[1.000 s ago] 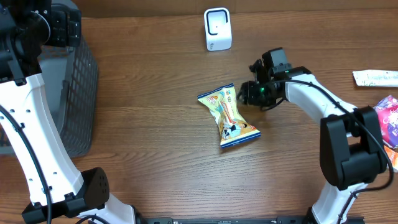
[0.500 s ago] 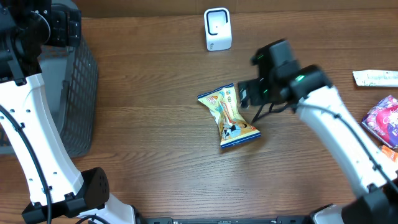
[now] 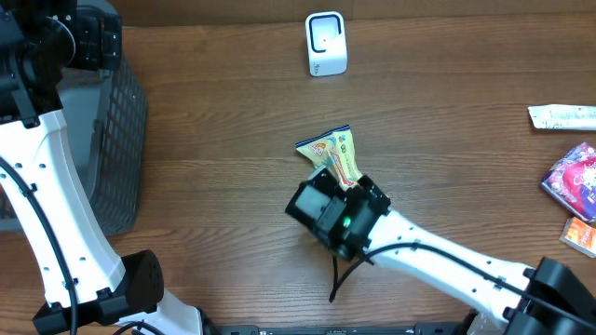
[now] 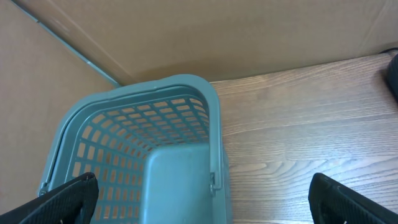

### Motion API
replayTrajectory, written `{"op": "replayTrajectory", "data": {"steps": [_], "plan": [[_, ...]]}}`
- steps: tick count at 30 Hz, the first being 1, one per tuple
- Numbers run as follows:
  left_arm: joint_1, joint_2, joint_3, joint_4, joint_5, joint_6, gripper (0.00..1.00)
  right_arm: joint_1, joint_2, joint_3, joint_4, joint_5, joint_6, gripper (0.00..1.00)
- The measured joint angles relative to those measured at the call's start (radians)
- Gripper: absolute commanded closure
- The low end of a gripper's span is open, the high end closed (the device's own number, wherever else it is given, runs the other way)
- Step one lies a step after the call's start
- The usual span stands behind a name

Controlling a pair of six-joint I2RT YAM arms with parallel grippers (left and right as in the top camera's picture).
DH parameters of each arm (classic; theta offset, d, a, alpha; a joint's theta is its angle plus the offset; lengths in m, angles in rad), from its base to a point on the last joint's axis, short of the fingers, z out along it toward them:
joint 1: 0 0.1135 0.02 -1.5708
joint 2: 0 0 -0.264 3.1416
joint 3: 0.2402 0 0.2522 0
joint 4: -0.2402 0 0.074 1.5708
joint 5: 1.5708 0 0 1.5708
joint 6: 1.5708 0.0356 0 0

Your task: Scan the item barcode

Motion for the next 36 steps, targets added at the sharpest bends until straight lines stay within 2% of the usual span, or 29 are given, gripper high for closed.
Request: {"op": "replayTrajectory", "data": {"steps": [7, 22, 23, 25, 26, 29, 30, 31, 36], "plan": [[0.000, 0.000, 0.000, 0.000, 0.000, 0.000, 0.00, 0.050, 0.016, -0.005, 0.064, 0.060, -0.049, 0.00], [0.000, 0.000, 0.000, 0.000, 0.000, 0.000, 0.00, 0.067, 0.235, -0.006, 0.126, 0.045, -0.082, 0.02], [0.000, 0.000, 0.000, 0.000, 0.000, 0.000, 0.00, 0.055, 0.248, -0.006, 0.132, 0.052, -0.082, 0.05], [0.000, 0.000, 0.000, 0.000, 0.000, 0.000, 0.01, 0.028, 0.265, -0.006, 0.137, 0.069, -0.082, 0.19], [0.000, 0.000, 0.000, 0.000, 0.000, 0.000, 0.00, 0.013, 0.270, -0.006, 0.140, 0.078, -0.079, 0.30], [0.000, 0.000, 0.000, 0.000, 0.000, 0.000, 0.00, -0.021, 0.273, -0.006, 0.150, 0.107, -0.084, 0.70], [0.000, 0.000, 0.000, 0.000, 0.000, 0.000, 0.00, -0.028, 0.273, -0.006, 0.152, 0.115, -0.088, 0.87], [0.000, 0.000, 0.000, 0.000, 0.000, 0.000, 0.00, -0.034, 0.273, -0.006, 0.157, 0.124, -0.090, 0.95], [0.000, 0.000, 0.000, 0.000, 0.000, 0.000, 0.00, -0.034, 0.273, -0.006, 0.205, 0.128, -0.089, 0.96]]}}
